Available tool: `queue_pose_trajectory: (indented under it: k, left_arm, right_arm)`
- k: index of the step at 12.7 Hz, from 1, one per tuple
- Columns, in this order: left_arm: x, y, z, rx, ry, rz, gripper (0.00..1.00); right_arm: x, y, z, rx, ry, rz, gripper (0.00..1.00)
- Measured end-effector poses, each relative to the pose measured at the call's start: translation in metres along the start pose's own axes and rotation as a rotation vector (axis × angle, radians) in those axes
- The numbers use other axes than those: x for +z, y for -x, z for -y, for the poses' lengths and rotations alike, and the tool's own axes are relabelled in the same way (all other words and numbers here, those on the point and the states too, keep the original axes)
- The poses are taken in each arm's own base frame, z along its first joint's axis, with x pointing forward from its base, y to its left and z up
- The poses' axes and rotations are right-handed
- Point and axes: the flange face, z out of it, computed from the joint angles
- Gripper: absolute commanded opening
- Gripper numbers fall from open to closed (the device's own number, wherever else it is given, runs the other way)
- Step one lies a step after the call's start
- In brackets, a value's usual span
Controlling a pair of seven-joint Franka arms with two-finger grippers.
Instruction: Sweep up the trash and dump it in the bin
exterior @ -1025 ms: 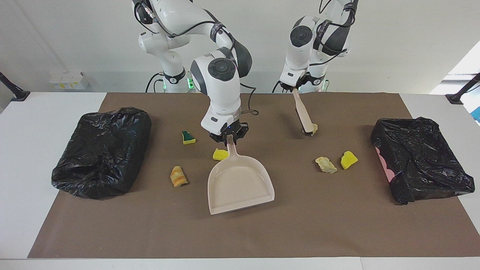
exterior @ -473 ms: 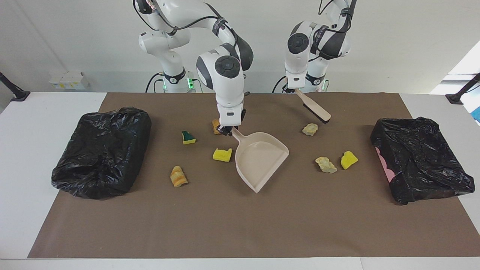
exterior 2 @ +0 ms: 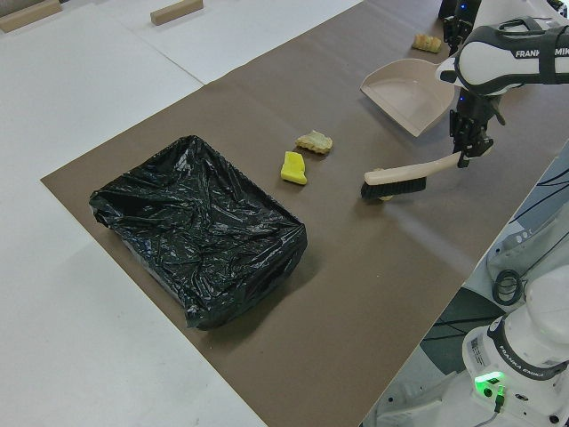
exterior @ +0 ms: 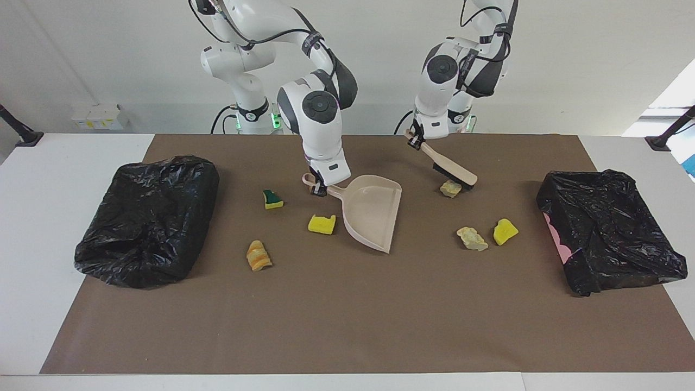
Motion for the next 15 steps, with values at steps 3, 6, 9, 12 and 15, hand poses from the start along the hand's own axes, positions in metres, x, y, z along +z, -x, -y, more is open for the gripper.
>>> queue_pose_trajectory:
  k: [3, 6, 9, 12, 15]
  left_arm:
    - [-0.003, -0.025, -0.019, -0.058, 0.053, 0.010, 0.00]
    - [-0.027, -0.050, -0.051, -0.077, 0.136, -0.001, 0.00]
    - [-0.061, -0.058, -0.086, -0.010, 0.139, -0.004, 0.00]
    - [-0.094, -0.077, -0.082, 0.136, 0.093, 0.011, 0.00]
    - [-0.098, -0.128, -0.062, 0.301, 0.079, 0.001, 0.00]
  right_arm:
    - [0.015, -0.001, 0.003, -0.015, 0.010, -0.008, 0.00]
    - [0.020, -0.003, 0.005, -0.020, 0.014, -0.010, 0.00]
    - [0.020, -0.002, 0.004, -0.019, 0.017, -0.008, 0.00]
    - [0.020, 0.003, -0.001, -0.029, 0.043, 0.019, 0.00]
    - [0.019, 0.008, -0.006, -0.072, 0.077, 0.056, 0.00]
